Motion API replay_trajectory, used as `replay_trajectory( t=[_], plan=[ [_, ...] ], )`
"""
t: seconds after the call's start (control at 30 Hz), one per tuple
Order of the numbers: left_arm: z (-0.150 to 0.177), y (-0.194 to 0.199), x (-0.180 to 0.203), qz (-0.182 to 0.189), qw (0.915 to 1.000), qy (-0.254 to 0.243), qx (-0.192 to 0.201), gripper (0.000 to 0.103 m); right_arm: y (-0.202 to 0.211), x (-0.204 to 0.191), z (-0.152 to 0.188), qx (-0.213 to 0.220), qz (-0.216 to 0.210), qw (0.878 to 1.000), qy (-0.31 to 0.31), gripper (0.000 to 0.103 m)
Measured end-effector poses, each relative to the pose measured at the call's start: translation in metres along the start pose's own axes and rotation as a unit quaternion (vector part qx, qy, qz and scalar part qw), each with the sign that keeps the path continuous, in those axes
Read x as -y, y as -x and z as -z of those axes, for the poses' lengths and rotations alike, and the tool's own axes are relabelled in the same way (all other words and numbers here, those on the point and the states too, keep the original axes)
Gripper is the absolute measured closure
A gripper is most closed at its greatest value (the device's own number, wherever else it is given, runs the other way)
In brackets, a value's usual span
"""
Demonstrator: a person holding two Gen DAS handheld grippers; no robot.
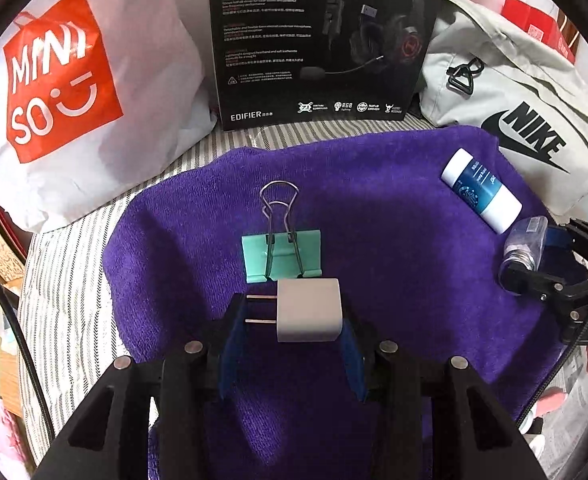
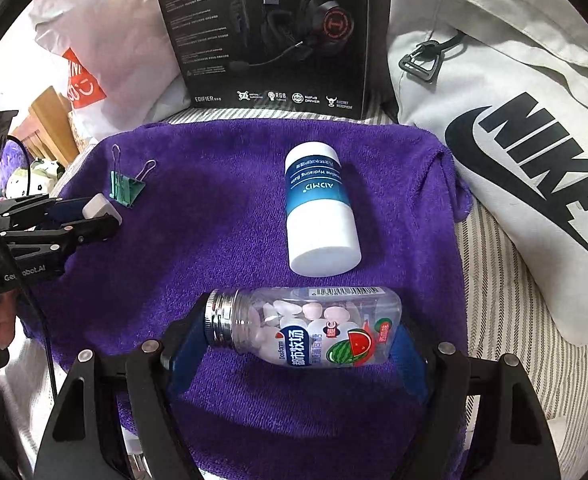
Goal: Organize rigid objects
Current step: 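Carry plug and bottle onto the purple towel and open both grippers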
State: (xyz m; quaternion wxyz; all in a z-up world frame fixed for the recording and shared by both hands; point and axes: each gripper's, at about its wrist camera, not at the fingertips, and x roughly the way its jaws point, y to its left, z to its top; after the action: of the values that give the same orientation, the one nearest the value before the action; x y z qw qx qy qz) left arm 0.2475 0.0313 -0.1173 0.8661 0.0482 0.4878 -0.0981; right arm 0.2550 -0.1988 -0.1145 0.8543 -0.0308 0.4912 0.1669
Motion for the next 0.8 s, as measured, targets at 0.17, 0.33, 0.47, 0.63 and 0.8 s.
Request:
replay_trajectory(
  t=[0.17, 0.33, 0.47, 0.63, 0.8],
  plan=[
    [0.0, -0.002, 0.002, -0.003, 1.0, -0.004, -0.001, 0.061, -0.002, 0.0, 0.001, 0.001, 0.004, 1.0, 0.005, 0.022],
    [0.0, -0.002, 0.004, -0.011, 0.9999, -0.003, -0.002, 0.061, -0.005, -0.005, 0.002, -0.003, 0.017, 0.999, 0.028, 0.021],
    [0.003, 0.0, 0.004, -0.012, 0.9999, -0.002, -0.004, 0.057, -0.004, -0.004, 0.002, -0.006, 0.014, 0.999, 0.032, 0.021],
    [0.01, 0.003, 0.007, -0.011, 0.9998, -0.001, -0.017, 0.044, -0.002, -0.003, 0.005, -0.02, 0.011, 0.999, 0.033, 0.021],
    [0.017, 0.012, 0.011, -0.008, 0.9995, 0.001, -0.031, 0.043, 0.006, -0.001, 0.011, -0.025, 0.008, 0.999, 0.019, 0.021]
  ],
)
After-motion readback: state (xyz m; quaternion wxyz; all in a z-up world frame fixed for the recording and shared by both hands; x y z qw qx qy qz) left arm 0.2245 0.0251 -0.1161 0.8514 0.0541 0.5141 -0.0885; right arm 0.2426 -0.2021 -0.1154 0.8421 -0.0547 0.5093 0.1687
